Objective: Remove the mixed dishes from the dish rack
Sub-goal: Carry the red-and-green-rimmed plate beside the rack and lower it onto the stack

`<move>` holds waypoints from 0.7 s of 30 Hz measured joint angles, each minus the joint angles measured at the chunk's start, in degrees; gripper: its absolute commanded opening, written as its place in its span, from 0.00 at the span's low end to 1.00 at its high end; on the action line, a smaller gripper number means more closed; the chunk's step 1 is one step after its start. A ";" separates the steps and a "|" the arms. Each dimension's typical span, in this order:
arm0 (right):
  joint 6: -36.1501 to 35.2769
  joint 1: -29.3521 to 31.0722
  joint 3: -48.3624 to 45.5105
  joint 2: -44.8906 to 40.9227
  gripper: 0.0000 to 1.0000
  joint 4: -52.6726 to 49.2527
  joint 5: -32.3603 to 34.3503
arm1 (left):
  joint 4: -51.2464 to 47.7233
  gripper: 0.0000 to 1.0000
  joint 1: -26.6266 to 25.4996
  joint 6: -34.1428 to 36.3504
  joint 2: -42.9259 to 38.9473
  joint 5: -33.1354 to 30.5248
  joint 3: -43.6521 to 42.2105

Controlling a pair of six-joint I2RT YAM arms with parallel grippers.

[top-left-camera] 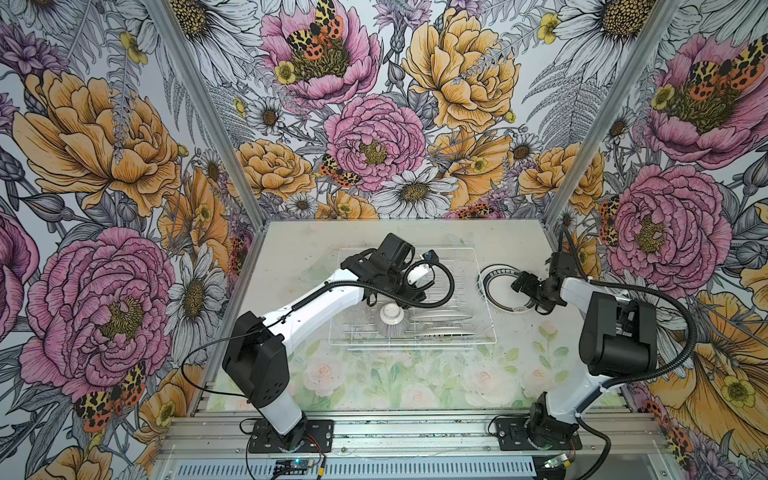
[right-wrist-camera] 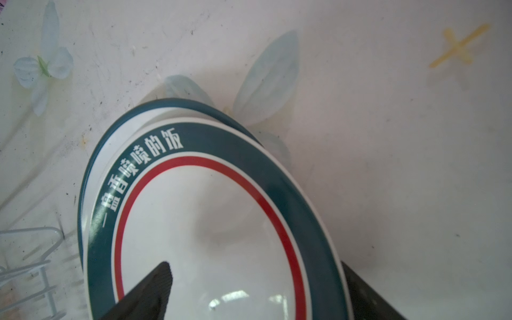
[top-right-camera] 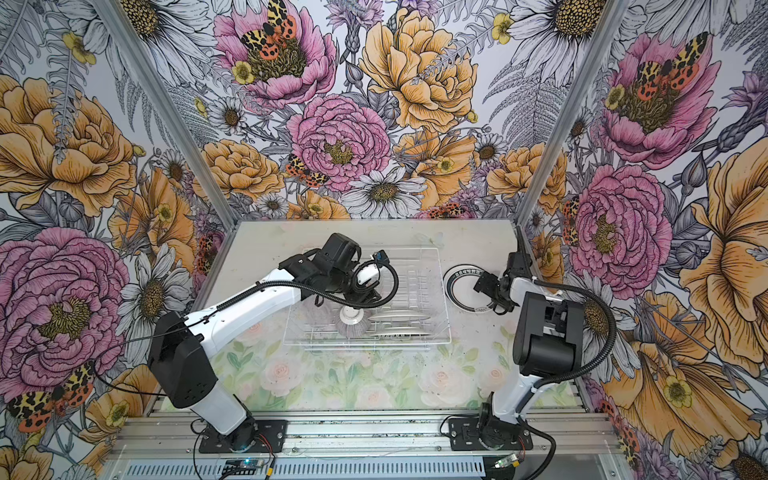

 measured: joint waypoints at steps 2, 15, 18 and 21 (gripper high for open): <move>0.17 0.59 0.79 0.52 0.95 -0.07 0.72 | -0.20 0.68 0.00 0.02 0.00 -0.22 0.00; 1.09 1.99 4.76 4.17 0.99 -0.09 3.19 | -0.48 0.68 0.00 0.90 0.00 -0.85 0.00; 1.46 2.19 5.07 4.68 0.99 -0.07 3.69 | -0.81 0.68 0.00 0.92 0.00 -0.85 0.00; 1.73 2.58 5.51 5.44 0.99 -0.11 4.26 | -0.92 0.67 0.00 0.92 0.00 -0.85 0.00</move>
